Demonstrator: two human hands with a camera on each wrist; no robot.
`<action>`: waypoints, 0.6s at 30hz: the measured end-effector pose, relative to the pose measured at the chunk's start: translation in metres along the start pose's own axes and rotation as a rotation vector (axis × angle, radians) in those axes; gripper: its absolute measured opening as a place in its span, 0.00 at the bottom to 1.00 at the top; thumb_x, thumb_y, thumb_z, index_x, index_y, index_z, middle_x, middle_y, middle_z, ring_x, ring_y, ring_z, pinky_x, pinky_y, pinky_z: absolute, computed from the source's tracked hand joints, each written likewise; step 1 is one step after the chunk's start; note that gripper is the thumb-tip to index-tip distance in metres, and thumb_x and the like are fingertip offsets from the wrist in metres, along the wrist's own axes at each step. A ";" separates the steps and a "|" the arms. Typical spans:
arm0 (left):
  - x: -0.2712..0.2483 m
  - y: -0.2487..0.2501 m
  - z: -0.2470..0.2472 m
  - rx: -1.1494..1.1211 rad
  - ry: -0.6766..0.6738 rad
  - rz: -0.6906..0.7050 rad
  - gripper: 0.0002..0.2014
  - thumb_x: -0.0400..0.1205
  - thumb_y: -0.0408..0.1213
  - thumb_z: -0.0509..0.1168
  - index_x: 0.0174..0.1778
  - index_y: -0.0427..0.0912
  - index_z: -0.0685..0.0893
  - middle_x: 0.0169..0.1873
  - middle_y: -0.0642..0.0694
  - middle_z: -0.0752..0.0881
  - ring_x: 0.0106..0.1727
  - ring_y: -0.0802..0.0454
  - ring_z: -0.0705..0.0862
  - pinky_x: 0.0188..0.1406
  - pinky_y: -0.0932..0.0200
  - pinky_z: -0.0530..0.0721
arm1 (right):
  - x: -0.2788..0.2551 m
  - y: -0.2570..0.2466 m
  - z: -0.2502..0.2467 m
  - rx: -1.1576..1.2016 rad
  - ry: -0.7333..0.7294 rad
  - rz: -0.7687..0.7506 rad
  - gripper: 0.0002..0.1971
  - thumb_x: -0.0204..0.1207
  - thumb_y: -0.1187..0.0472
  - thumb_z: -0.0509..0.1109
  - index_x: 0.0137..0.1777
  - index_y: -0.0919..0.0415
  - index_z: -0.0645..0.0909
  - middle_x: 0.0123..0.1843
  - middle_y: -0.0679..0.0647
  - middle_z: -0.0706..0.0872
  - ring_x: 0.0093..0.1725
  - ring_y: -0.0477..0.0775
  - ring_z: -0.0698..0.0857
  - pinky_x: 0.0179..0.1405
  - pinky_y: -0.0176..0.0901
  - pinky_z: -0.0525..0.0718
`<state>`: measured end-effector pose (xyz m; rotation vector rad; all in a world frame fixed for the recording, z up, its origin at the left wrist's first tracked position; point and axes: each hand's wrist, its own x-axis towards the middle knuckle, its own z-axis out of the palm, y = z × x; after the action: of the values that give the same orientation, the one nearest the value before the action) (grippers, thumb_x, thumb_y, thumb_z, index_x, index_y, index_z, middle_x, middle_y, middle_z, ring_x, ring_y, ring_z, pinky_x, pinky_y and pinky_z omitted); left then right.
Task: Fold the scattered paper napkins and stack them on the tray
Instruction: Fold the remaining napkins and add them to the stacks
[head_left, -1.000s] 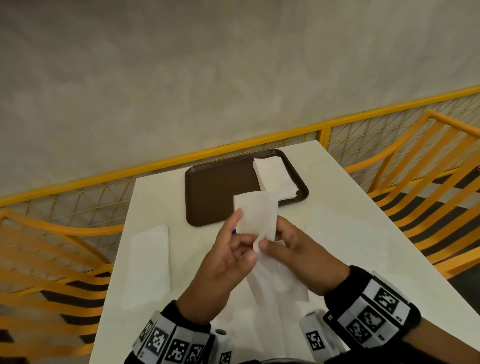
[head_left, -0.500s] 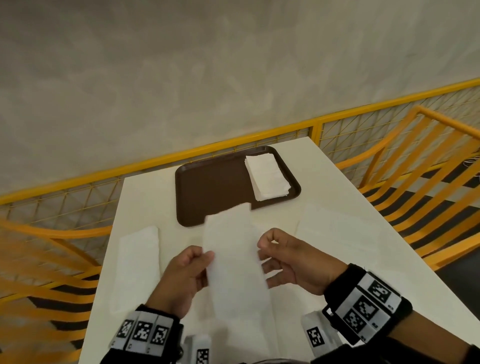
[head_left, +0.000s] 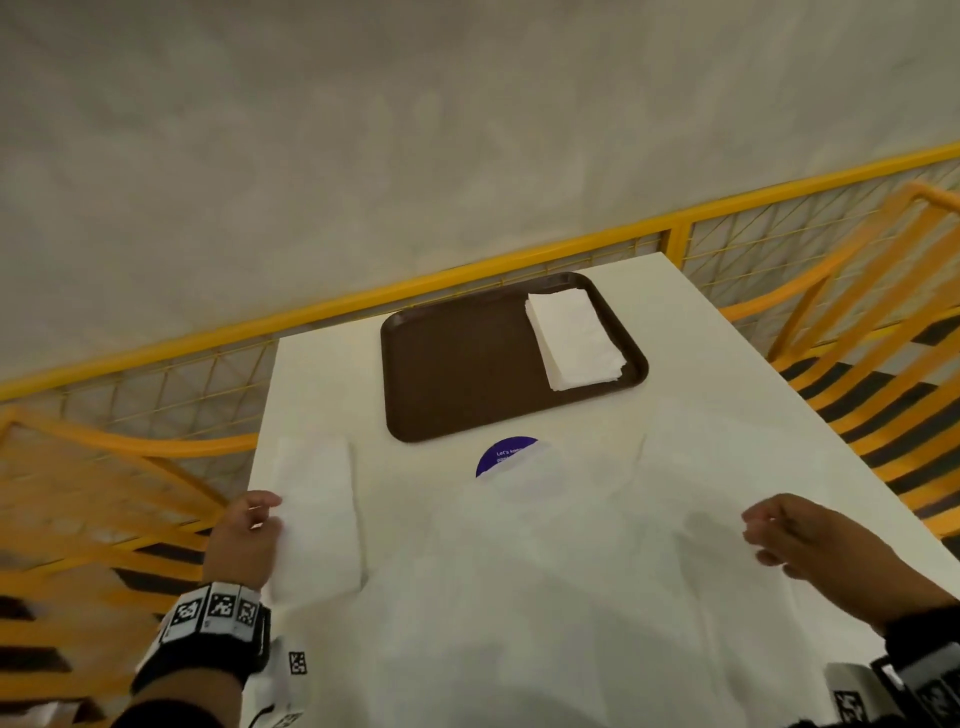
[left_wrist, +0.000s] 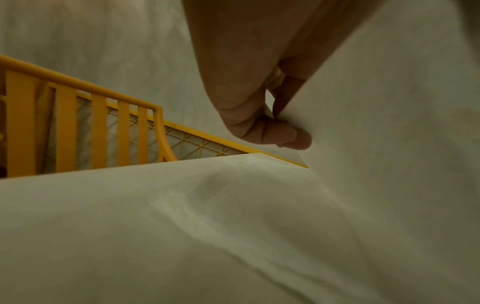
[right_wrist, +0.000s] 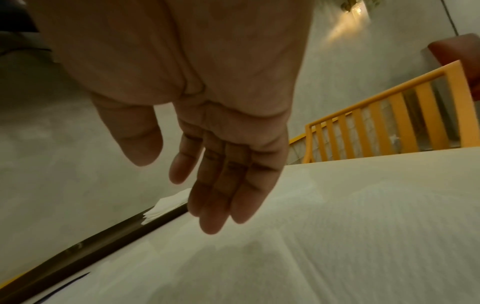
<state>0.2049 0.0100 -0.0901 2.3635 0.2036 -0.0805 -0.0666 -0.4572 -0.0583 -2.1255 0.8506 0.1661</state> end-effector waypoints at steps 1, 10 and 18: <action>0.006 -0.002 0.001 0.008 -0.007 -0.003 0.10 0.79 0.22 0.60 0.52 0.37 0.80 0.48 0.37 0.83 0.46 0.39 0.80 0.46 0.54 0.74 | 0.000 0.001 0.000 0.004 0.002 0.011 0.03 0.78 0.55 0.69 0.44 0.49 0.83 0.39 0.49 0.90 0.42 0.50 0.89 0.54 0.58 0.84; 0.029 -0.014 0.011 0.210 -0.058 -0.026 0.15 0.80 0.23 0.59 0.58 0.38 0.84 0.55 0.34 0.82 0.57 0.35 0.79 0.60 0.45 0.76 | 0.004 0.015 -0.003 -0.562 0.005 -0.038 0.20 0.70 0.46 0.76 0.59 0.37 0.75 0.68 0.43 0.78 0.66 0.48 0.75 0.63 0.41 0.74; 0.046 -0.038 0.023 0.358 -0.158 -0.099 0.23 0.75 0.36 0.73 0.66 0.39 0.79 0.60 0.28 0.82 0.60 0.28 0.80 0.59 0.39 0.80 | 0.027 0.036 -0.001 -0.681 -0.123 0.132 0.46 0.56 0.44 0.83 0.73 0.39 0.62 0.71 0.46 0.71 0.68 0.56 0.72 0.69 0.55 0.73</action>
<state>0.2434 0.0265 -0.1379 2.6856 0.2459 -0.3784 -0.0687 -0.4876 -0.0908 -2.6404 0.9501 0.7358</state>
